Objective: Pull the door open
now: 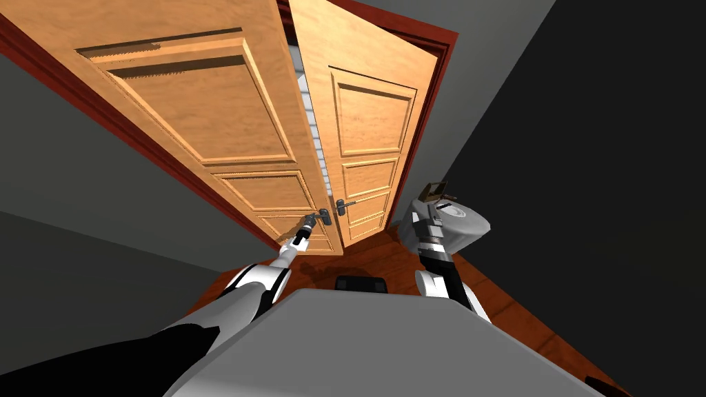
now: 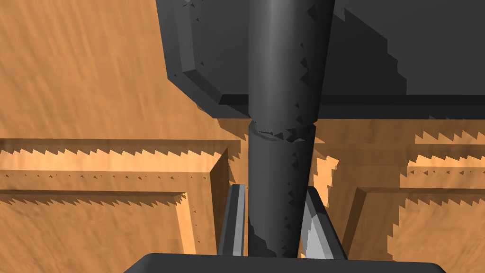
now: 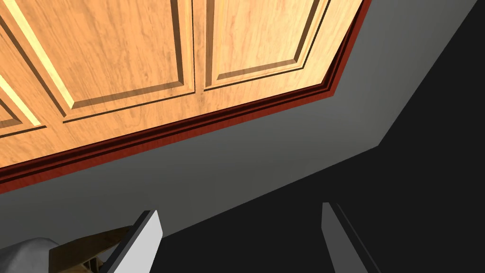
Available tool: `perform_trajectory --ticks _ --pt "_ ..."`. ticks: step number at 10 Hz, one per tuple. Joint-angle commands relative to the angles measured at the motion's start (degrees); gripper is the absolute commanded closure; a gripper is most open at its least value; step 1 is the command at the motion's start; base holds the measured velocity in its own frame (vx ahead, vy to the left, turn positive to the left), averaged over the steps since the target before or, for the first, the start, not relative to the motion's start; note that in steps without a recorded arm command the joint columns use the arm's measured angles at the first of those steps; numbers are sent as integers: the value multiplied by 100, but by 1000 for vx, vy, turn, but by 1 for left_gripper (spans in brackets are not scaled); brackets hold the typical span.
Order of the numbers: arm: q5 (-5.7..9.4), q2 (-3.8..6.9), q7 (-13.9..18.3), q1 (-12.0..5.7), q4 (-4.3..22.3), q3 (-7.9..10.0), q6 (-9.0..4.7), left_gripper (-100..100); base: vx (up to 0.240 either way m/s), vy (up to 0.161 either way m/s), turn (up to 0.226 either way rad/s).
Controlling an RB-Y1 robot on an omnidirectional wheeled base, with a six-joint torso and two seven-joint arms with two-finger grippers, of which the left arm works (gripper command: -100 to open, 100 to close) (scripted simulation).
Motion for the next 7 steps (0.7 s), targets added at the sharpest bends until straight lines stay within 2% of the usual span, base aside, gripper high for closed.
perform_trajectory --ticks 1,3,4,6,7 --pt "-69 -32 113 4 -26 -157 -47 100 -167 92 -66" --pt "-144 -24 257 2 -88 -326 -103 100 -225 104 -76" --pt "-144 -24 257 2 -88 -326 -103 100 -159 38 -27" --pt "-234 -17 420 0 -161 -523 -164 100 -185 117 -67" --pt "-234 -17 420 0 -161 -523 -164 100 -129 81 -36"
